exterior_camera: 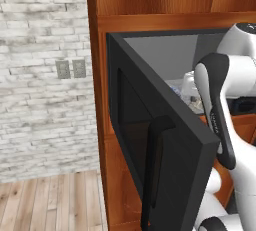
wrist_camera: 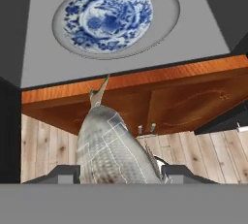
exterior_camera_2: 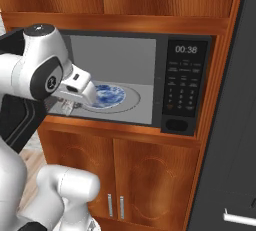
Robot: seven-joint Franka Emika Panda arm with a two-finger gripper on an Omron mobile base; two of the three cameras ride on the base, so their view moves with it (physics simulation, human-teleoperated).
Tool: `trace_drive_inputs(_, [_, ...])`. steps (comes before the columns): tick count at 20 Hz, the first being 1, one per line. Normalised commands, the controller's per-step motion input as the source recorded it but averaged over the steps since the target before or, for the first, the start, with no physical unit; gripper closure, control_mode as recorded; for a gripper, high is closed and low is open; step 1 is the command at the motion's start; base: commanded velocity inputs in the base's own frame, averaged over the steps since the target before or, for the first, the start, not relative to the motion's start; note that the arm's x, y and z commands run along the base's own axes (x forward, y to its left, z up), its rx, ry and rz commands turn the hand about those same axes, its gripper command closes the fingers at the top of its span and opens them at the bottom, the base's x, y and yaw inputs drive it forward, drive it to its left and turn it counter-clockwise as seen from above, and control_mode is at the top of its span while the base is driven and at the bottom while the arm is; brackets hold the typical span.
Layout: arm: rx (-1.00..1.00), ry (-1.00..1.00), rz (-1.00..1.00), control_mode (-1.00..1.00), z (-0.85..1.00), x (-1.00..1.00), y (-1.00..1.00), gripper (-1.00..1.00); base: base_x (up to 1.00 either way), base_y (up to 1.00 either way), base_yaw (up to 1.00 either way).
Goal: Pick the fish from the microwave and place it on plate located on the counter.
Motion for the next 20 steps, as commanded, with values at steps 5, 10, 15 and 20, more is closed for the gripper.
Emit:
trace_drive_inputs(5, [-0.10,-0.08,0.00,-1.00,0.13,-0.42,0.00,1.00,0.00,0.00,0.00])
trace_drive_inputs(10, [-0.03,-0.13,0.00,-1.00,0.00,-0.38,0.00,1.00,0.00,0.00,0.00])
trace_drive_inputs(15, [0.00,-0.13,-0.01,-1.00,0.00,-0.10,0.00,1.00,0.00,0.00,0.00])
trace_drive_inputs(20, [0.00,-0.02,-0.01,-1.00,0.00,0.00,0.00,1.00,0.00,0.00,0.00])
